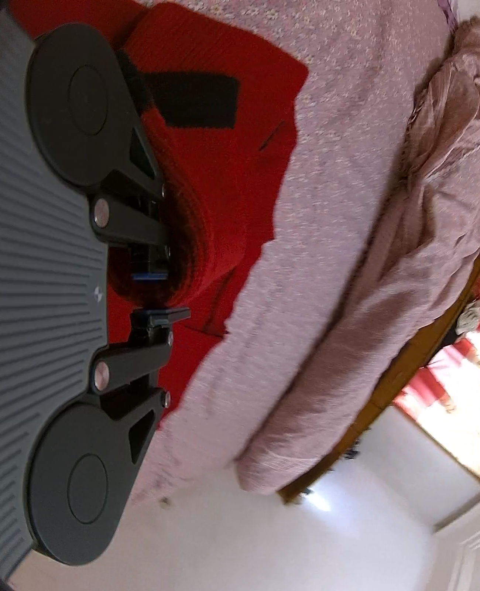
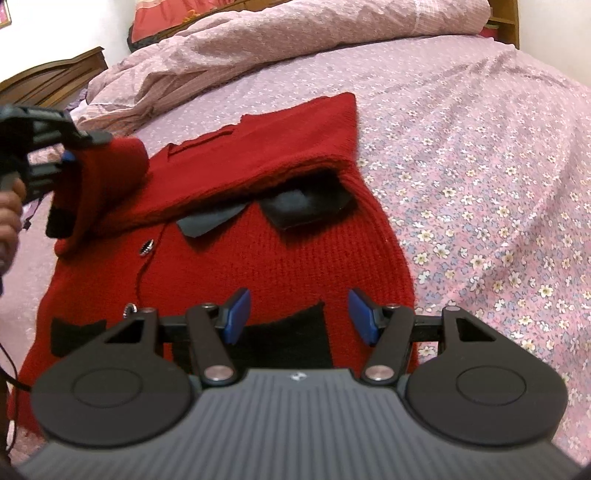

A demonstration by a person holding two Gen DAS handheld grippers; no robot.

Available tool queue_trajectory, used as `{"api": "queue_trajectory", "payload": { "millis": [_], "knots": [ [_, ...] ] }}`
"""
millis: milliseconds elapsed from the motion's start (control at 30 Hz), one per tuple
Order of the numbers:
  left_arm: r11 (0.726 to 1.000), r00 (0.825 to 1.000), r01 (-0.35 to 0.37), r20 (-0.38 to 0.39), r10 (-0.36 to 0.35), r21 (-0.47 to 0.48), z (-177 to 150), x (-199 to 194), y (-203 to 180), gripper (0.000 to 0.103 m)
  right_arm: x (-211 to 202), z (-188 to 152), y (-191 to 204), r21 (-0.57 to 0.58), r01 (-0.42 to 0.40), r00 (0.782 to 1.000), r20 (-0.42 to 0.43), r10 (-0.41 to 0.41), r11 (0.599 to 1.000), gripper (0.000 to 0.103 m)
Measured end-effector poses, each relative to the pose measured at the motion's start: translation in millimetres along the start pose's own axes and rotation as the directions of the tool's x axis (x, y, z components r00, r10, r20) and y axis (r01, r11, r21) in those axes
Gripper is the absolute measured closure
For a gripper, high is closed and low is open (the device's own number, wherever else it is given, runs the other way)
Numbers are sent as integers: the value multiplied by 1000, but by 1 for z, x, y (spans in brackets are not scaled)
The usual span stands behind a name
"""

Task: Fold small clothes
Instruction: 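Fold the held side edge over the cardigan body and open the left gripper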

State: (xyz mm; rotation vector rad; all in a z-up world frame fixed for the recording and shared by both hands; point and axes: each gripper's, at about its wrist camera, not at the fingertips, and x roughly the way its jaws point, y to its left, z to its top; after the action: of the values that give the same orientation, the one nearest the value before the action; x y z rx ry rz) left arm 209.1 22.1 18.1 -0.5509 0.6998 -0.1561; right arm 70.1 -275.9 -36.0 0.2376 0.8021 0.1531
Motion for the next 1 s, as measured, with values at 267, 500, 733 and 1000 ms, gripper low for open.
{"api": "queue_trajectory", "payload": {
  "millis": [267, 500, 733, 1000],
  "knots": [
    [991, 991, -47, -117, 62, 126, -14, 14, -12, 68, 4, -1, 1, -15, 5, 1000, -7, -5, 1000, 42],
    [964, 981, -106, -131, 141, 244, -28, -10, -17, 39, 4, -1, 2, -19, 9, 1000, -9, -9, 1000, 42],
    [943, 966, -189, -123, 229, 274, -31, -43, -1, 36, 4, 1, 6, -29, 17, 1000, -9, -18, 999, 42],
    [906, 932, -317, -86, 353, 279, -41, -74, 31, 30, 3, 11, 26, -109, -5, 1000, 5, 6, 994, 42]
  ]
}}
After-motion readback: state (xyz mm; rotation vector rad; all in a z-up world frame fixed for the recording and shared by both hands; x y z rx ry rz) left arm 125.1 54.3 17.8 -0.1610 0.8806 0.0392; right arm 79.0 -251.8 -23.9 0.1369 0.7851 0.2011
